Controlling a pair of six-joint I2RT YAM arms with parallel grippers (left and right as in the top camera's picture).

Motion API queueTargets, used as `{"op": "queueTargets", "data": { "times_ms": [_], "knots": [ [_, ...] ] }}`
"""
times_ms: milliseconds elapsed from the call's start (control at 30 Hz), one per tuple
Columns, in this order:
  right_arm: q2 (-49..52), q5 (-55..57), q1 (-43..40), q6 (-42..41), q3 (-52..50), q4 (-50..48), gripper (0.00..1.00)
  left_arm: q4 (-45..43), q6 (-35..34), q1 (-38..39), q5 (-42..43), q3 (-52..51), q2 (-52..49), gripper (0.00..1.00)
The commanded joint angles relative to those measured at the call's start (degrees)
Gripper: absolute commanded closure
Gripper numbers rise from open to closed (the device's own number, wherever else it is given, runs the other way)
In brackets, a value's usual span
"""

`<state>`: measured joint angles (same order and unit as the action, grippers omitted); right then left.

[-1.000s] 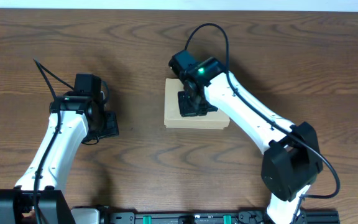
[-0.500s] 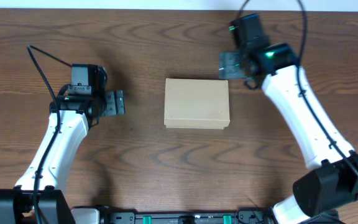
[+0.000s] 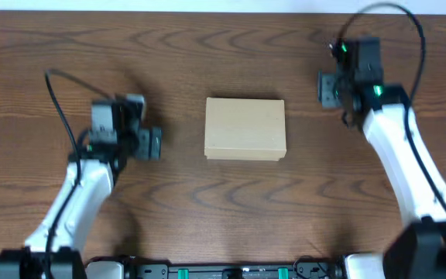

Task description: Pack container

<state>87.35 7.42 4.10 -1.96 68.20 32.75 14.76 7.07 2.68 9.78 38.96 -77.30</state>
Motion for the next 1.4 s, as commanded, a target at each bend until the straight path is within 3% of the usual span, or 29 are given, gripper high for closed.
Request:
{"op": "queueTargets", "data": {
  "times_ms": [0,133,267,533,633,700,1367],
  "knots": [
    [-8.81,-6.27,-2.91,0.46,-14.12,-5.09,0.28,-1.05,-4.0,0.09,2.14,-7.93,9.31,0.05],
    [-17.31,-5.95,-2.89,0.63,-28.81,-8.87,0.3,0.61,-4.83,1.53,1.53,-15.13,23.96,0.05],
    [-26.08,-5.42,-2.91,0.76,-40.15,-9.42,0.31,8.22,-6.84,3.15,-0.57,-18.71,40.26,0.05],
    [-41.11,-5.57,-2.91,0.74,-48.83,-6.16,0.31,21.7,-7.76,3.8,-2.43,-19.21,59.06,0.04],
    [-44.41,-5.57,-2.89,0.74,-49.44,-5.64,0.3,22.8,-8.87,3.78,-2.97,-19.21,61.05,0.05],
    [-45.44,-5.51,-2.91,0.74,-49.44,-5.75,0.01,22.88,-9.01,3.76,-4.04,-19.21,60.94,0.05],
    [-45.35,-5.31,-2.95,0.74,-49.46,-5.68,0.01,25.99,-8.98,3.74,-4.24,-19.21,60.92,0.05]
  ]
}}
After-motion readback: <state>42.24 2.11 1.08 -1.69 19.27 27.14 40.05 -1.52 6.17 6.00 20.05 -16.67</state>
